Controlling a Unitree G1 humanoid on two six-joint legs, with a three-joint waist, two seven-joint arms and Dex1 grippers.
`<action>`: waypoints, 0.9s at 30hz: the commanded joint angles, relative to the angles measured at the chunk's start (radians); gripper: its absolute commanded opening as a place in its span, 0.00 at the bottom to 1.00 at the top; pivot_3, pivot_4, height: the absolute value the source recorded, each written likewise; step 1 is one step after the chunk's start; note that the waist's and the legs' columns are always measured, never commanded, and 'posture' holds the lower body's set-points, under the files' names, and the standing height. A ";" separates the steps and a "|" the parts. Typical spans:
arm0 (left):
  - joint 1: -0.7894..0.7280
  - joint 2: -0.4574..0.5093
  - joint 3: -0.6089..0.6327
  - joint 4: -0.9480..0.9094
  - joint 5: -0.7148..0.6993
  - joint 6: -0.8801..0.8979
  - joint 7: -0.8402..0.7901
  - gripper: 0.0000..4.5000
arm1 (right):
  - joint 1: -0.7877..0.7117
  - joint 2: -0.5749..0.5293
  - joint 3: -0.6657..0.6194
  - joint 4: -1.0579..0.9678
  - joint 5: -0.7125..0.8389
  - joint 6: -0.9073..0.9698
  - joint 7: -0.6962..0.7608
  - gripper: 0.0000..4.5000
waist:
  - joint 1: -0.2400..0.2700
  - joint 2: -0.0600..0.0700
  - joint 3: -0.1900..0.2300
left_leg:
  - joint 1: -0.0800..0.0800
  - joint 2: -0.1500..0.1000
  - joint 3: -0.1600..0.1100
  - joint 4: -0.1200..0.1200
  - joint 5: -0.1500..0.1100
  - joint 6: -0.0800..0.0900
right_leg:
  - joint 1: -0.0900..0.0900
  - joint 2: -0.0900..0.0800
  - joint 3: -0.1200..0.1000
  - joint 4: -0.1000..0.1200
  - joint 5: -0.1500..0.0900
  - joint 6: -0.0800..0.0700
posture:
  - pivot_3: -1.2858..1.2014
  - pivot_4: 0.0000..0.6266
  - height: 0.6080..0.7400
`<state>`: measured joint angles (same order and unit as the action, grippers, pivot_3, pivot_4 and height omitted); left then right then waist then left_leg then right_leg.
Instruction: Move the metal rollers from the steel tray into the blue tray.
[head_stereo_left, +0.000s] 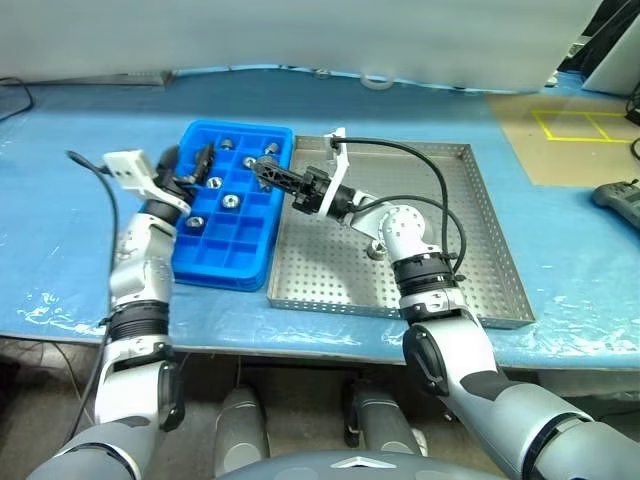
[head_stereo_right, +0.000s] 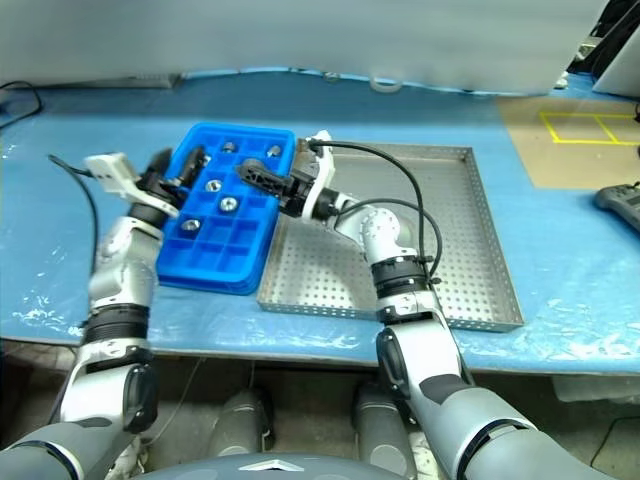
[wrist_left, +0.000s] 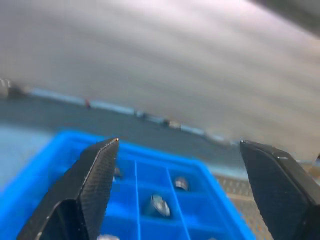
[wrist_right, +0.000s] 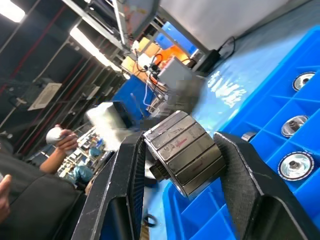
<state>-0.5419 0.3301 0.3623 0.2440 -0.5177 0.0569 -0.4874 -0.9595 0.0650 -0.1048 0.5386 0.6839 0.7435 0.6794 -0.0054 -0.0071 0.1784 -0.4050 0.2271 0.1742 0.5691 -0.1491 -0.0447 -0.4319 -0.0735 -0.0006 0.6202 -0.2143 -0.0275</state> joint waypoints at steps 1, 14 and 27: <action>0.076 0.030 -0.005 -0.191 -0.014 0.054 0.017 0.93 | -0.065 0.020 0.052 0.067 -0.081 -0.097 0.045 0.47 | 0.004 0.000 0.000 | 0.000 0.000 0.000 0.000 0.000 0.000 | 0.000 0.000 0.000 0.000 0.000 0.000 | 0.46 0.24 1.00; 0.338 0.084 0.067 -0.417 0.015 0.087 0.121 0.93 | -0.157 -0.061 0.270 0.291 -0.413 -0.415 0.302 0.47 | 0.062 0.000 0.000 | 0.000 0.002 0.000 -0.003 0.002 -0.003 | -0.001 0.000 -0.004 0.001 0.000 0.000 | 0.52 0.24 1.00; 0.356 0.081 0.050 -0.410 0.017 0.093 0.116 0.94 | -0.129 -0.080 0.313 0.402 -0.591 -0.570 0.317 0.52 | 0.060 0.000 0.000 | 0.000 0.003 0.000 -0.003 0.002 -0.002 | -0.002 0.000 -0.004 0.002 0.000 0.000 | 0.50 0.24 1.00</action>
<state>-0.1804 0.4020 0.4068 -0.1417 -0.5019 0.1608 -0.3657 -1.0822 -0.0149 0.2181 0.9591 0.0952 0.1947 0.9854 0.0550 -0.0075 0.1785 -0.4053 0.2299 0.1741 0.5663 -0.1475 -0.0464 -0.4336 -0.0732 -0.0046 0.6226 -0.2146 -0.0277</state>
